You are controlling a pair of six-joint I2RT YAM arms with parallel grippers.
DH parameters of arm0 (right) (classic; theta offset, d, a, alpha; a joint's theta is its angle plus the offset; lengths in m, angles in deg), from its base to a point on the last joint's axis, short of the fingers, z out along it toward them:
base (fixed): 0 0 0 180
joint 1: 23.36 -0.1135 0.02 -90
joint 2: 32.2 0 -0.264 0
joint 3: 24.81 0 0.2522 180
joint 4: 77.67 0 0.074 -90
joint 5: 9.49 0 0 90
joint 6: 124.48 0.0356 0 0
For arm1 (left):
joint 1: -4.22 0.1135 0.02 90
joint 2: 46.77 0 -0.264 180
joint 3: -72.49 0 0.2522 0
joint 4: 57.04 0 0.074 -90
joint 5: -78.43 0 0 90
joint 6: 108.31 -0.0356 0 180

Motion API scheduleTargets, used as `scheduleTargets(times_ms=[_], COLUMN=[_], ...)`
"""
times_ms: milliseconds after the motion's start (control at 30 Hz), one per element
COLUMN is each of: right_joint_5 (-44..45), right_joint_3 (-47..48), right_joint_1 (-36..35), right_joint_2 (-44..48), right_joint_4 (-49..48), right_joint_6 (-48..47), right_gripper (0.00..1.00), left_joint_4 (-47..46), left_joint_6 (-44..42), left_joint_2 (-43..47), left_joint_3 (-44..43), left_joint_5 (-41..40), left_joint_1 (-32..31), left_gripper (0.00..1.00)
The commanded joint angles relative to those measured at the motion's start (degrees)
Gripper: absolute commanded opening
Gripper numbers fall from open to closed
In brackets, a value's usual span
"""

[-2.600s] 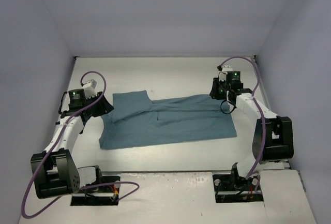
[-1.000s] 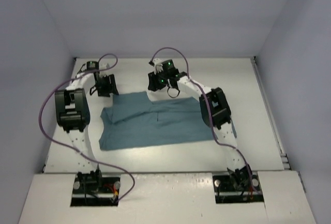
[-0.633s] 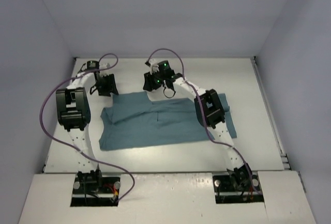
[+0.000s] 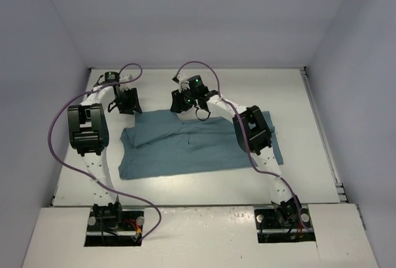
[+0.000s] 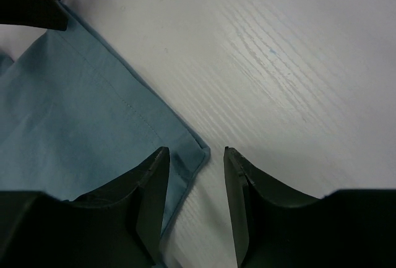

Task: Fold and stack the t-shirts

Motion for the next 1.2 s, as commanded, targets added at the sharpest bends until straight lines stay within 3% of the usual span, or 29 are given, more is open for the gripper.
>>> scheduleTargets(times_ms=[0,267,467,733,833,1033,1167], right_joint_5=[0.6,0.4,0.9,3.4,3.7,3.8,4.2], right_joint_3=[-1.0,0.5,3.2,6.6,3.9,-8.2,-16.1], right_joint_1=[-1.0,-1.1,-1.0,-0.4,-0.5,-1.1,-1.7], right_joint_2=[3.1,2.2,1.5,5.2,9.3,18.4,24.6], right_joint_4=[2.5,2.6,2.6,2.6,2.6,2.6,2.5], right_joint_6=[-0.1,0.1,-0.6,-3.6,-5.8,-9.0,-10.5], right_gripper=[0.36,0.24,0.01,0.0,0.0,0.0,0.0], left_joint_4=[1.8,2.0,2.0,1.9,1.8,1.7,0.0], left_joint_6=[-1.3,-2.3,-3.9,-8.1,-8.7,-8.8,-7.7], left_joint_2=[-1.2,-1.3,-1.5,5.3,8.9,21.0,28.8], left_joint_3=[-1.1,-0.9,-2.1,-7.4,-7.6,1.2,12.2], left_joint_5=[1.0,1.8,2.8,5.1,7.3,6.6,5.2], left_joint_1=[-0.7,-1.0,-1.0,-0.6,-0.6,-1.6,-2.6], left_gripper=[0.36,0.15,0.01,0.0,0.0,0.0,0.0])
